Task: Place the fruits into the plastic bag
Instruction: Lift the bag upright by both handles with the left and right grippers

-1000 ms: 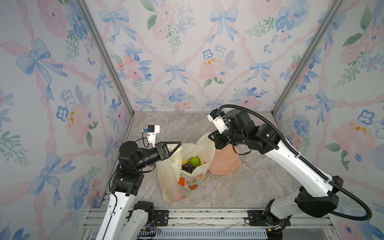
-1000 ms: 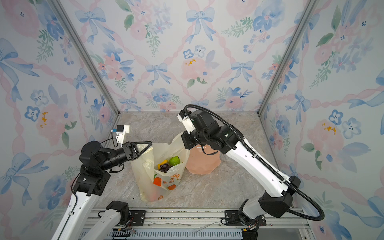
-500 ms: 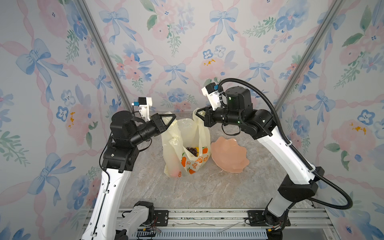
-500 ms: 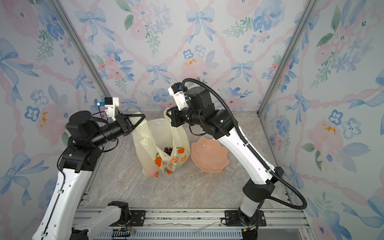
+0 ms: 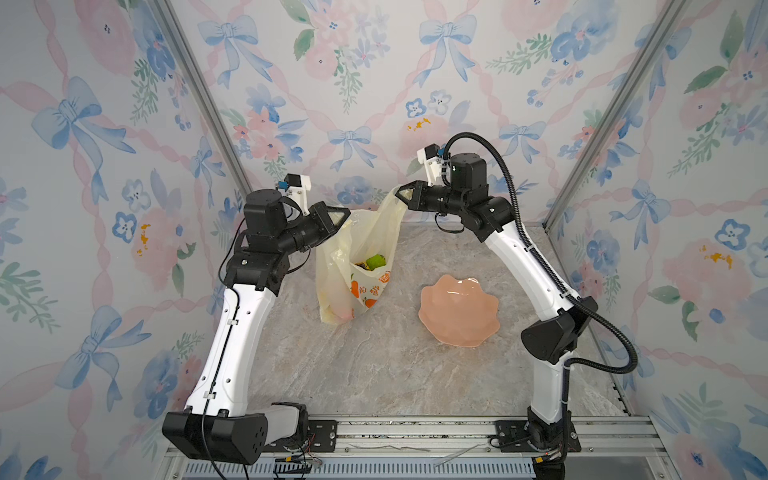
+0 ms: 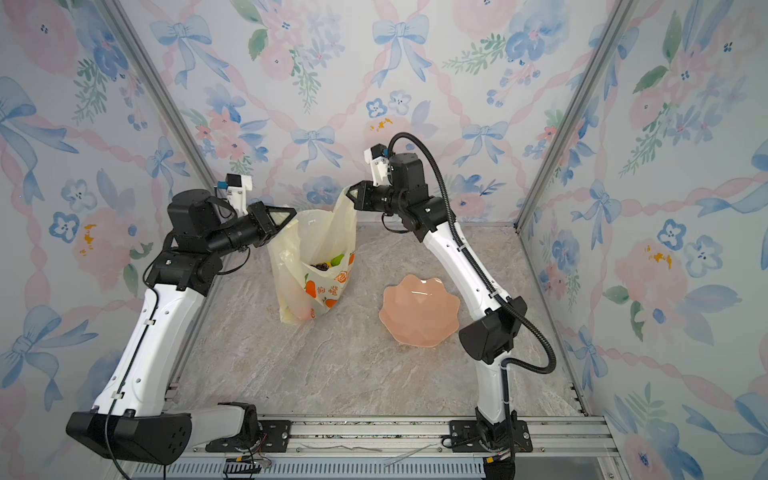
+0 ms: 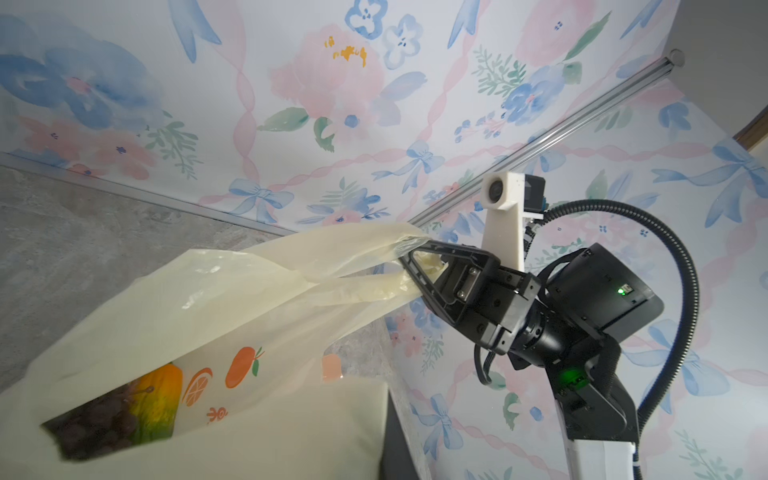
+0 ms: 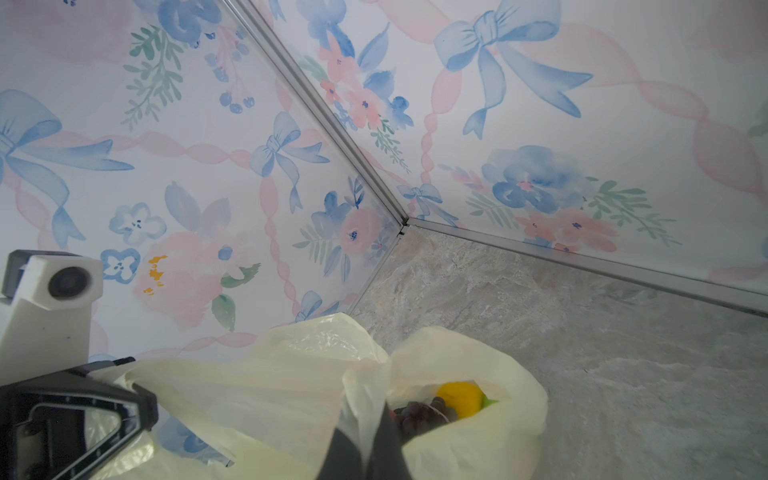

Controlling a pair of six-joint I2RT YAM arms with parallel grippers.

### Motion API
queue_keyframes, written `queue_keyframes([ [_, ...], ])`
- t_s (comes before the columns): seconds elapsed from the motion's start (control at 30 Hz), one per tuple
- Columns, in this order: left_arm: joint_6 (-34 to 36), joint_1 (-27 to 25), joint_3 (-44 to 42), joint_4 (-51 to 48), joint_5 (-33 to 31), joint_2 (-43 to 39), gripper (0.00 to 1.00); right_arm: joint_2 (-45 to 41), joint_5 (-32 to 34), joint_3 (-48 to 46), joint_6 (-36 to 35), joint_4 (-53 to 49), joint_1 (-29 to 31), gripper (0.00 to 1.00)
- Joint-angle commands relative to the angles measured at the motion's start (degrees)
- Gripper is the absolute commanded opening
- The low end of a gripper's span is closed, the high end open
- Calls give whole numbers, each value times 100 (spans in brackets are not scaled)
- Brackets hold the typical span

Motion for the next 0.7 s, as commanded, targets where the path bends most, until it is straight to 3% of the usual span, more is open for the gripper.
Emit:
queue_keyframes([
  [0.0,273,20,202,207,-62,231,0,76,-343,626,454,552,-291,0],
  [0.17,217,-173,159,408,-49,413,0,-90,-488,332,459,688,-429,0],
  [0.47,225,-783,-414,728,-177,366,0,-997,-536,-1372,445,1237,-435,0],
  [0.67,220,-1075,-505,724,-305,513,0,-1021,-679,-1717,415,1061,-429,0],
])
